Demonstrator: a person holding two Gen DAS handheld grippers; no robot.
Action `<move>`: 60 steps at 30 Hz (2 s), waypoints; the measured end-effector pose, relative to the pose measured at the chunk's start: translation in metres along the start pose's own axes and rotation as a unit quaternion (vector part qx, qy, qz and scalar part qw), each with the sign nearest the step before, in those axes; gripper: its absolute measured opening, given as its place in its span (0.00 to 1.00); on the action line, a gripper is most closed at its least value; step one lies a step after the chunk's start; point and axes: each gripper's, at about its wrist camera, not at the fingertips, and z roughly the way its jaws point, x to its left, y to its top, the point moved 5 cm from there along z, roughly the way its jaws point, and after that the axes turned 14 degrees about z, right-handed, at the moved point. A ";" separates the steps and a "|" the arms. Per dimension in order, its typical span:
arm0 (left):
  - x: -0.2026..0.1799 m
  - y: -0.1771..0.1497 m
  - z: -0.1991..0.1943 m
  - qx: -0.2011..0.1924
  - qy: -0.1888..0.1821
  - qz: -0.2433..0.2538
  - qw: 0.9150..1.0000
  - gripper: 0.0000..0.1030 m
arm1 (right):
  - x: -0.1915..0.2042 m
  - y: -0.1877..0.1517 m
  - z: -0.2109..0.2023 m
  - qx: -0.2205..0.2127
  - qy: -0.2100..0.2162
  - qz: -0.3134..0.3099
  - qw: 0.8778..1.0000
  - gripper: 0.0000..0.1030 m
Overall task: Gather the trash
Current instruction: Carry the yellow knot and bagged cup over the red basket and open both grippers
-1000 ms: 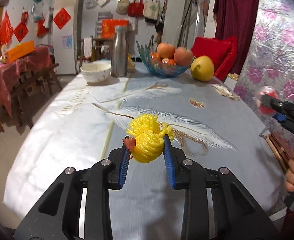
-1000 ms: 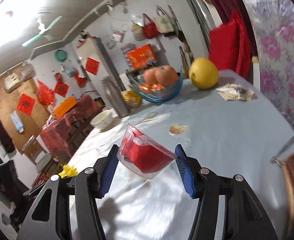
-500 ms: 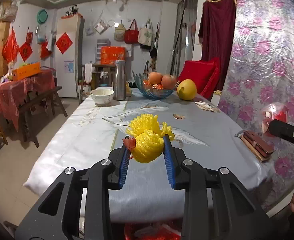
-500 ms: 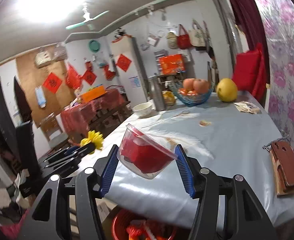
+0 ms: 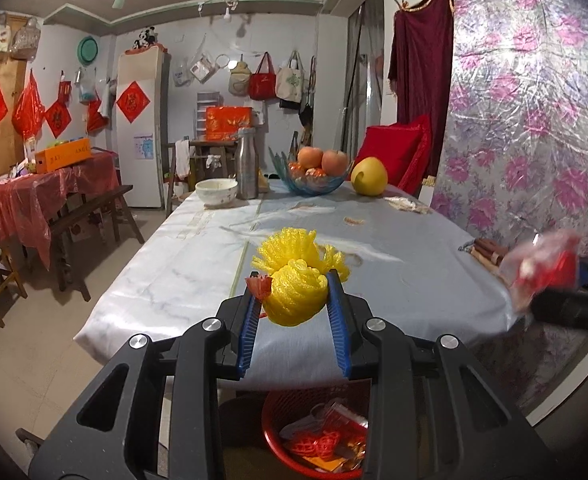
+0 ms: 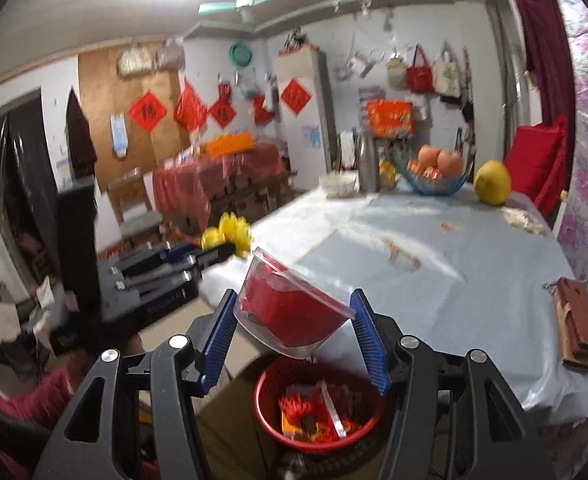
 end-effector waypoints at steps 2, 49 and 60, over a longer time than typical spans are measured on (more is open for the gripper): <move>0.002 -0.008 0.005 0.009 0.004 -0.001 1.000 0.32 | -0.002 -0.014 0.016 0.028 -0.014 -0.007 0.999 0.55; -0.070 -0.128 0.114 0.208 -0.142 0.028 0.967 0.63 | -0.102 -0.055 0.056 0.084 -0.073 0.064 0.992 0.62; -0.041 -0.127 0.091 0.214 -0.049 0.048 0.974 0.90 | -0.102 -0.088 0.082 0.132 -0.068 0.087 0.985 0.62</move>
